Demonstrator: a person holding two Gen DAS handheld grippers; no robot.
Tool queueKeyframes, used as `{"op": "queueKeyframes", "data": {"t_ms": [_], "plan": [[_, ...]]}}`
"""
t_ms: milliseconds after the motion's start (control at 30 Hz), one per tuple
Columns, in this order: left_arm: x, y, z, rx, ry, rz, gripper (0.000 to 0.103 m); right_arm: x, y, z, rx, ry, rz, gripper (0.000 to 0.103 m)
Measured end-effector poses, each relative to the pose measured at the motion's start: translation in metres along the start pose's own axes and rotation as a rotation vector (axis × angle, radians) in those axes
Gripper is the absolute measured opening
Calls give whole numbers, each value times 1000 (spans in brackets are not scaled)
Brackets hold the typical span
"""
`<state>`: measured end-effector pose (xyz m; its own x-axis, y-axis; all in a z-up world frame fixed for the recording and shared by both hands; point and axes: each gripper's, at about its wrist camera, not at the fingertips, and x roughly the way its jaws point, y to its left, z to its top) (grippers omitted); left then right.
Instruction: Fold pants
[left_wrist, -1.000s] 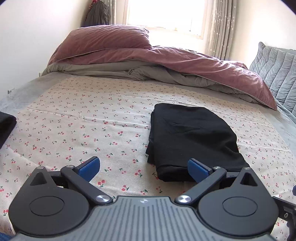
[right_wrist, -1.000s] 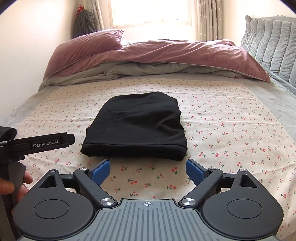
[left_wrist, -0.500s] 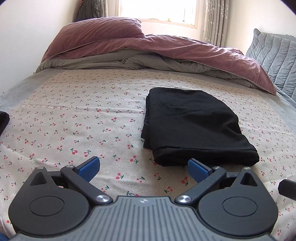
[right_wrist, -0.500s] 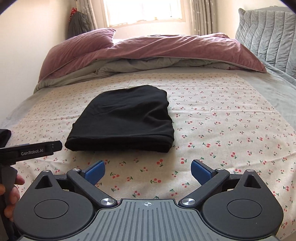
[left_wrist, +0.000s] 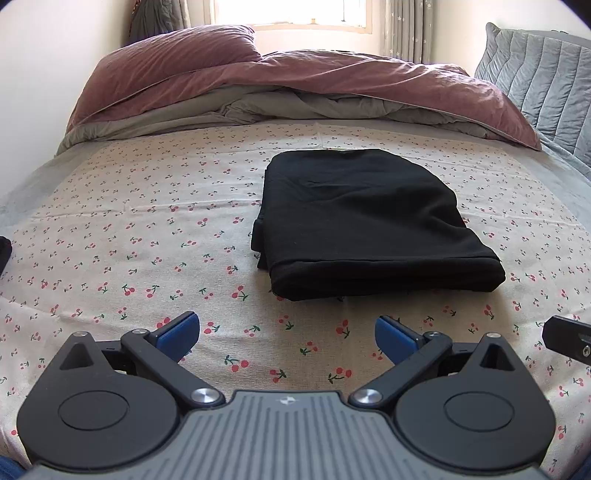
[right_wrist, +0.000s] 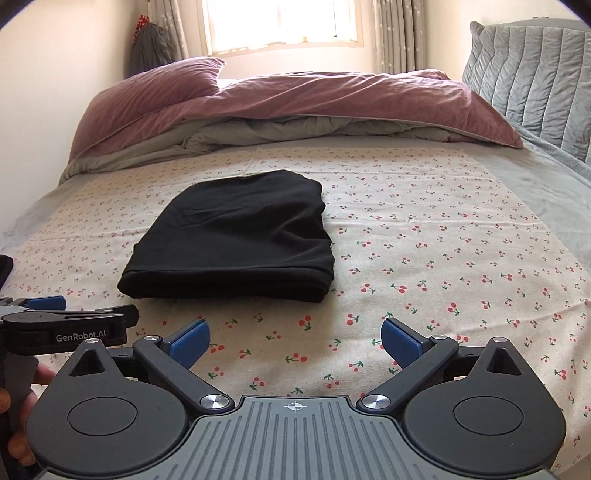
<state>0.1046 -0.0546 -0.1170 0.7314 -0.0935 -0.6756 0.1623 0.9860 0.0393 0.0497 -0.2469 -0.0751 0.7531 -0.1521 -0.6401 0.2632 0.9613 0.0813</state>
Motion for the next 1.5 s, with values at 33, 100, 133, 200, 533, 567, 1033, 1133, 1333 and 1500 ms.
{"op": "queueKeyframes", "data": {"t_ms": [33, 100, 133, 200, 533, 567, 1033, 1133, 1333, 1500], "plan": [[0, 0, 0, -2, 0, 4, 103, 1, 0, 0, -4, 1, -9, 100], [1, 1, 0, -6, 4, 8, 103, 2, 2, 0, -10, 0, -23, 100], [2, 2, 0, -8, 4, 11, 103, 2, 2, 0, -11, 0, -24, 100], [1, 2, 1, -8, 2, 18, 103, 3, 2, -1, -9, 2, -24, 100], [2, 4, 1, -11, 16, 33, 103, 8, 7, -2, -26, 7, -45, 100], [2, 5, 1, -13, 14, 36, 103, 8, 8, -3, -27, 8, -44, 100], [-3, 0, 1, 22, -7, 33, 103, 13, 11, -4, -43, 16, -55, 100], [-3, 1, 1, 22, -6, 33, 103, 13, 11, -4, -40, 15, -55, 100], [-3, 0, 0, 27, -5, 31, 103, 13, 11, -4, -39, 15, -56, 100], [-3, 0, 0, 26, -4, 22, 103, 14, 12, -4, -39, 16, -55, 100]]}}
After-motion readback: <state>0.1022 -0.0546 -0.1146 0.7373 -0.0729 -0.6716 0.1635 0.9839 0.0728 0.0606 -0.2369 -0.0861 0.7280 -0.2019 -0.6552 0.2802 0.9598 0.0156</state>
